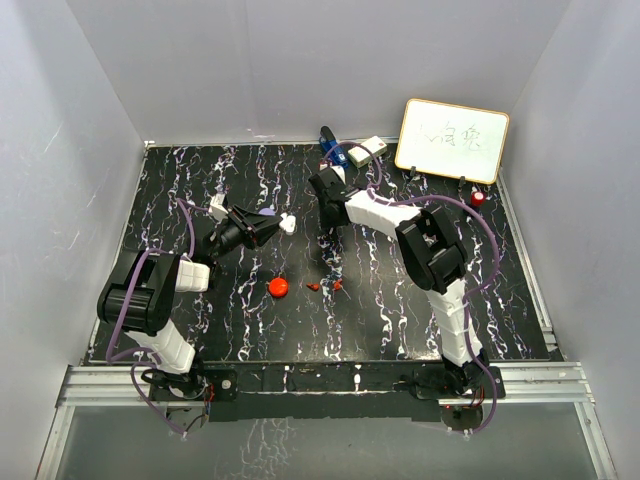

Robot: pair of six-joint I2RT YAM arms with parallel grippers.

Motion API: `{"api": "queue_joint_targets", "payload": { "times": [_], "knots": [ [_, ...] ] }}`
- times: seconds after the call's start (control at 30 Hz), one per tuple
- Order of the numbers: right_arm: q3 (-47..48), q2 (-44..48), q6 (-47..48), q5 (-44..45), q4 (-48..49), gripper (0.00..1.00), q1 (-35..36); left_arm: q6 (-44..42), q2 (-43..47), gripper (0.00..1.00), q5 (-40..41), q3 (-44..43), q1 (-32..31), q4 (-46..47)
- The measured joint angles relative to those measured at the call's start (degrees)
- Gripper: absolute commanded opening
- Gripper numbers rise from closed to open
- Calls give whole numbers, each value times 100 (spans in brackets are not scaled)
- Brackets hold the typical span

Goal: Insert the wireless bluetooth earbuds into the charging case
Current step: Pick up the earbud from the center of the board.

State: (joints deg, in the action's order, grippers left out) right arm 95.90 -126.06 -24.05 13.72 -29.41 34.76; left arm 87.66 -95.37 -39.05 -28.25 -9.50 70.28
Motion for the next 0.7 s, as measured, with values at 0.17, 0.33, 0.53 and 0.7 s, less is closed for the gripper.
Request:
{"api": "queue_joint_targets", "payload": {
  "times": [0.17, 0.33, 0.53, 0.7],
  "knots": [
    [24, -9, -2, -9, -37, 22, 0, 0, 0, 0, 0, 0, 0, 0],
    [35, -20, -2, -11, -52, 16, 0, 0, 0, 0, -2, 0, 0, 0],
    [72, -33, 9, -4, -109, 3, -7, 0, 0, 0, -7, 0, 0, -2],
    [-94, 48, 127, -92, 118, 0, -31, -2, 0, 0, -42, -2, 0, -9]
  ]
}}
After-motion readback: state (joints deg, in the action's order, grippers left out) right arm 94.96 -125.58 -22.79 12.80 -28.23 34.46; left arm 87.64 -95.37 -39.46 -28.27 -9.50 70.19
